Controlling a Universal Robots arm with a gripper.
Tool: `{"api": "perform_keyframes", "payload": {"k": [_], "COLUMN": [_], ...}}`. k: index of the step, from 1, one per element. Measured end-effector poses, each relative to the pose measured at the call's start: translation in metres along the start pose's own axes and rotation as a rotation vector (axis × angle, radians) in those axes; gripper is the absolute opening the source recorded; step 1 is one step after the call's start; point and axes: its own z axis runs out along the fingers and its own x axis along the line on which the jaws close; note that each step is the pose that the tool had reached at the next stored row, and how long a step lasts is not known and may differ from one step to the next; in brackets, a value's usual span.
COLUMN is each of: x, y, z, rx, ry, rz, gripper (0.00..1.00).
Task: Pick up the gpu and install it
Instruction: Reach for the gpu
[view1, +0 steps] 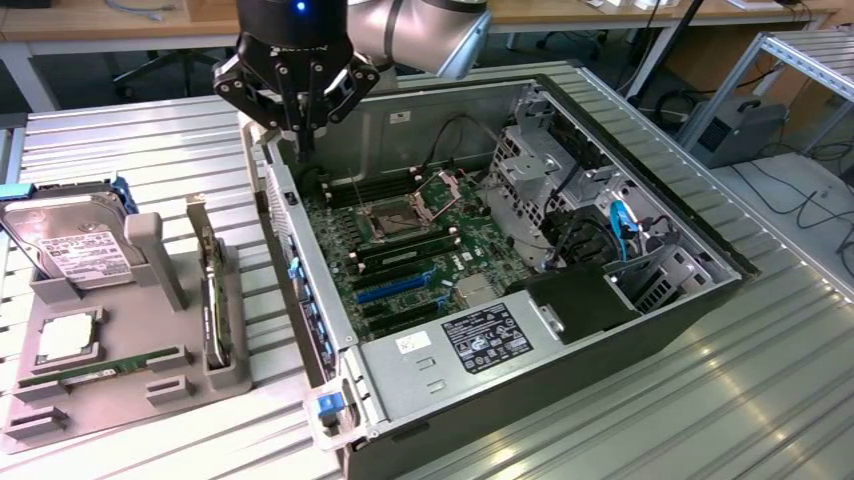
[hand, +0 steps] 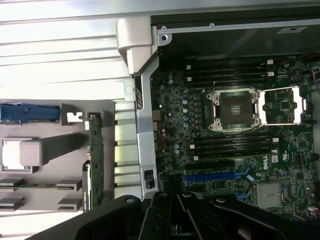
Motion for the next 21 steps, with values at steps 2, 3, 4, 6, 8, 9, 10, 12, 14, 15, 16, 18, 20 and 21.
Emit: {"api": "perform_keyframes", "payload": {"k": [2,3,4,6,8,9,10,12,14,15,16,18,20,21], "x": [0.0009,0.0013,0.0017,0.0027,0.0038,0.0042,0.0049,0.0057,0.0067,0.0071,0.0075,0.0083,0.0091,0.0095], "y": [-0.0001,-0.0001,-0.0001,-0.0002,-0.0003,-0.0003,-0.0004,-0.0004,-0.0005,-0.0005,-0.0006,-0.0006,-0.0007,-0.0007], "z": [0.0,-0.0001,-0.0001,-0.0001,-0.0001,-0.0001,-0.0001,-0.0002,-0.0002,-0.0002,-0.0002,-0.0003,-0.0003,-0.0003], "rx": [0.0,0.0001,0.0,0.0,0.0001,0.0,0.0,0.0001,0.0001,0.0001,0.0,0.0001,0.0001,0.0001], "ry": [0.0,0.0,0.0,0.0,0.0,0.0,0.0,0.0,0.0,0.0,0.0,0.0,0.0,0.0], "rz": [0.0,0.0,0.0,0.0,0.0,0.0,0.0,0.0,0.0,0.0,0.0,0.0,0.0,0.0], "gripper": [0.11,0.11,0.11,0.11,0.11,0.11,0.11,0.11,0.11,0.11,0.11,0.11,0.11,0.11]}}
